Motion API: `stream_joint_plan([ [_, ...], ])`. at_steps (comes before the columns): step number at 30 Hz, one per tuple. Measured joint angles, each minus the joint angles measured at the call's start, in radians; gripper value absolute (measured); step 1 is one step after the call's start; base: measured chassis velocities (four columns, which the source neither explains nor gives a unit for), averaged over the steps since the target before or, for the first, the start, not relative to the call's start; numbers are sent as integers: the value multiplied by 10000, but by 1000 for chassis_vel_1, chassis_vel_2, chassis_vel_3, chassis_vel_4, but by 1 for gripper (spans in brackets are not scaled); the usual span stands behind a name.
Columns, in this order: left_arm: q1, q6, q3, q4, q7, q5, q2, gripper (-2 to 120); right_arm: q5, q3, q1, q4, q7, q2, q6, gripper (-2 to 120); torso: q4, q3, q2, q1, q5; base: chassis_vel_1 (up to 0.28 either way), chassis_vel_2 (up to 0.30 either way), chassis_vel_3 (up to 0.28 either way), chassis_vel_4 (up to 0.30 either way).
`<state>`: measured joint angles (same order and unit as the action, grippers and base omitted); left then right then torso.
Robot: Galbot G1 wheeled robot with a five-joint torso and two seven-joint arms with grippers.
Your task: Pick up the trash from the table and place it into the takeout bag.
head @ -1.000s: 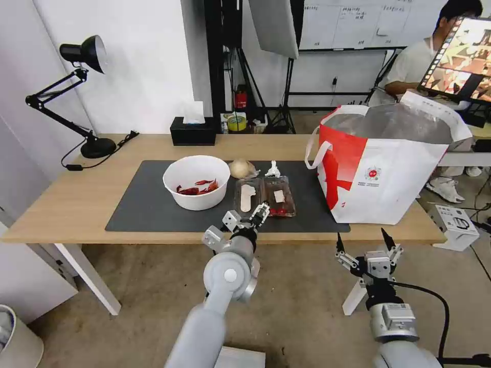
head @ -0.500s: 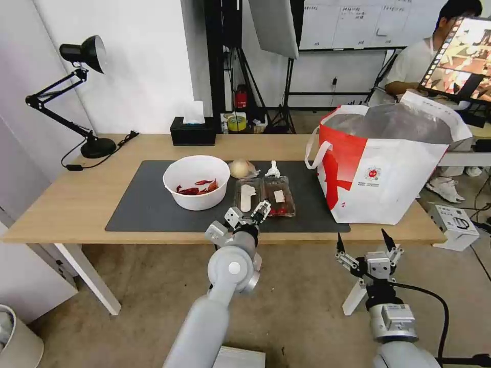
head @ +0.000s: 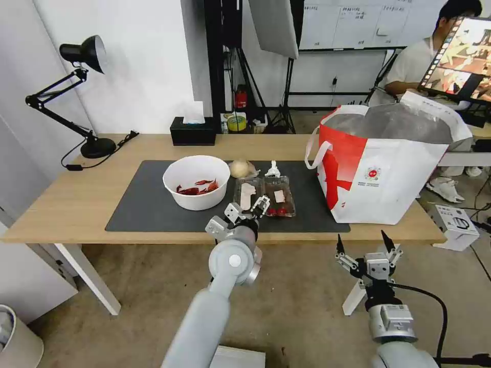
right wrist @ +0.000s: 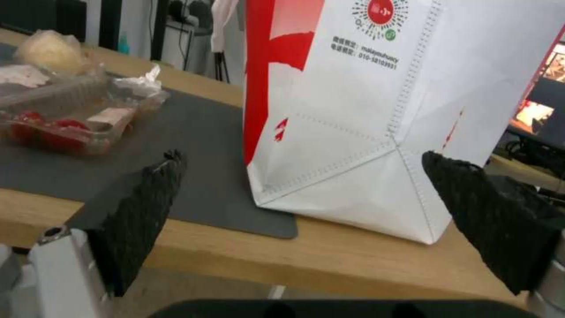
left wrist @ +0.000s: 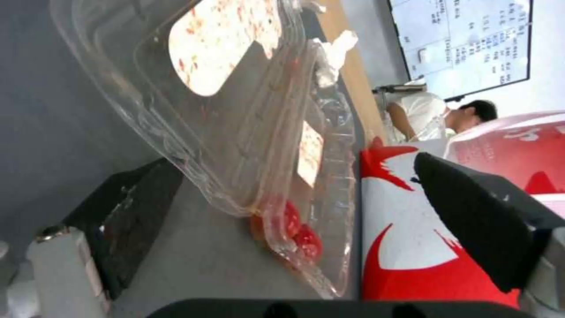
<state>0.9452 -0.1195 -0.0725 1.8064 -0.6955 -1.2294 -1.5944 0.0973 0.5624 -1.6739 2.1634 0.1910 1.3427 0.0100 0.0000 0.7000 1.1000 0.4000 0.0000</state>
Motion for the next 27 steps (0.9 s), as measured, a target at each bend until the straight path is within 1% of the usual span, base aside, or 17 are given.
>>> stream_joint_plan([
  [3, 29, 0, 53, 32, 19, -3, -1, 100, 5, -4, 4, -16, 2, 1, 6, 100, 0, 0, 0, 0, 0, 0, 0, 0, 0],
  [5, 71, -7, 105, 42, 46, 10, -2, 96, 13, -21, 5, -30, 7, 2, 11, 100, -1, -1, 0, 0, 0, 0, 0, 0, 0],
  [6, 71, -7, 105, 42, 46, 10, -2, 96, 13, -21, 5, -30, 7, 2, 11, 100, -1, -1, 0, 0, 0, 0, 0, 0, 0],
  [8, 111, -15, 121, 61, 57, 37, -2, 85, 22, -34, 6, -31, 10, 3, 14, 100, 0, -1, 0, 0, 0, 0, 0, 0, 0],
  [9, 129, -18, 124, 64, 58, 55, -2, 82, 23, -35, 7, -30, 12, 2, 14, 100, 0, -1, 0, 0, 0, 0, 0, 0, 0],
  [10, 129, -18, 124, 64, 58, 55, -2, 82, 23, -35, 7, -30, 12, 2, 14, 100, 0, -1, 0, 0, 0, 0, 0, 0, 0],
  [13, 168, -28, 113, 75, 61, 92, -1, 68, 25, -35, 17, -31, 17, -17, 14, 100, -1, -1, 0, 0, 0, 0, 0, 0, 0],
  [14, 168, -28, 113, 75, 61, 92, -1, 68, 25, -35, 17, -31, 17, -17, 14, 100, -1, -1, 0, 0, 0, 0, 0, 0, 0],
  [16, 178, -30, 86, 80, 64, 111, -2, 57, 28, -36, 28, -45, 19, -24, 14, 100, 0, -1, 0, 0, 0, 0, 0, 0, 0],
  [17, 186, -30, 84, 91, 67, 131, -1, 54, 31, -38, 30, -52, 19, -25, 15, 100, 0, -1, 1, 0, 0, 0, 0, 0, 0],
  [18, 186, -30, 84, 91, 67, 131, -1, 54, 31, -38, 30, -52, 19, -25, 15, 100, 0, -1, 1, 0, 0, 0, 0, 0, 0],
  [20, 221, -30, 84, 130, 80, 158, -2, 42, 41, -41, 30, -67, 19, -25, 20, 100, 0, -1, 0, 0, 0, 0, 0, 0, 0],
  [21, 241, -30, 86, 150, 99, 162, -2, 39, 46, -41, 30, -72, 19, -25, 23, 100, 0, -1, 0, 0, 0, 0, 0, 0, 0],
  [22, 241, -30, 86, 150, 99, 162, -2, 39, 46, -41, 30, -72, 19, -25, 23, 100, 0, -1, 0, 0, 0, 0, 0, 0, 0],
  [24, 294, -30, 93, 213, 127, 206, 0, 27, 54, -39, 31, -74, 25, -32, 27, 100, -1, -1, 0, 0, 0, 0, 0, 0, 0],
  [26, 313, -31, 93, 237, 133, 220, 0, 27, 57, -37, 32, -74, 27, -35, 28, 100, 0, -1, 0, 0, 0, 0, 0, 0, 0],
  [27, 334, -31, 94, 255, 139, 248, 0, 31, 61, -33, 32, -74, 30, -36, 29, 100, -1, -1, 0, 0, 0, 0, 0, 0, 0],
])
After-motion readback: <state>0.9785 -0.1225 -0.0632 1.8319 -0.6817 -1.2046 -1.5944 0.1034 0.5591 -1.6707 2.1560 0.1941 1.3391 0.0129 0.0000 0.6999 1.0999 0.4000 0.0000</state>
